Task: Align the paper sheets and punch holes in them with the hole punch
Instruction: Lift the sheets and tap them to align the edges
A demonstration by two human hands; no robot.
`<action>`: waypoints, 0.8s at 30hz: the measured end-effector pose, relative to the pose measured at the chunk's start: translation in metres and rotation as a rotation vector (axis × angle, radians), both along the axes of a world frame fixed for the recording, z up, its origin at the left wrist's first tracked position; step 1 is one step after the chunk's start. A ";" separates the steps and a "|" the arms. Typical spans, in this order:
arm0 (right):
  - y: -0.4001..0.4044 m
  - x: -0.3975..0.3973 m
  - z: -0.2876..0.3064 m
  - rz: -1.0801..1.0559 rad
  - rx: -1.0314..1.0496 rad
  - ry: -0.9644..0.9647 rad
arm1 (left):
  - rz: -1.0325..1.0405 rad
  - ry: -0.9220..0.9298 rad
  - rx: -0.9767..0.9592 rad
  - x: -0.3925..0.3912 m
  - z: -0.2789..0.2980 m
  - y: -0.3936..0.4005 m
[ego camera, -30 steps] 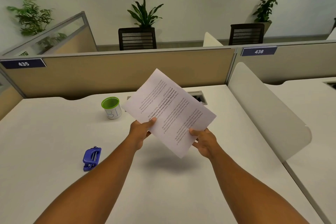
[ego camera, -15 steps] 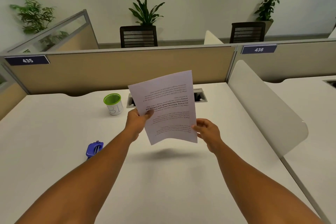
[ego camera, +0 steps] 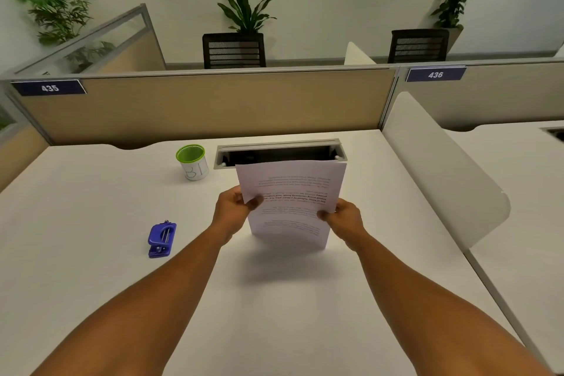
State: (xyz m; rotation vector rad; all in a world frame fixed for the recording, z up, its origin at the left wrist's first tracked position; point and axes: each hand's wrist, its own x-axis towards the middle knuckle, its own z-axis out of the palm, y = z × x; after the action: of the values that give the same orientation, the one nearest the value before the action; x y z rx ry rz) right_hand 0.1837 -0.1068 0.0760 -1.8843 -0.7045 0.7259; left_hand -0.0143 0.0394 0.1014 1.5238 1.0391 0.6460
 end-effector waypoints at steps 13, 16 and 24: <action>-0.001 0.001 0.014 0.083 0.013 -0.046 | 0.023 -0.043 0.039 -0.002 0.010 0.001; -0.006 0.000 0.009 0.090 0.004 -0.074 | 0.014 -0.016 0.027 -0.008 0.000 0.001; -0.006 -0.004 0.015 0.018 0.028 -0.088 | 0.017 -0.013 0.030 -0.010 -0.003 -0.003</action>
State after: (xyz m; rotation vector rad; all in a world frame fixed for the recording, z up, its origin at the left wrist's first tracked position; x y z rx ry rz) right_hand 0.1796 -0.1128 0.0906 -1.8957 -0.7843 0.6440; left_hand -0.0247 0.0366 0.0987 1.5360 1.0377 0.6858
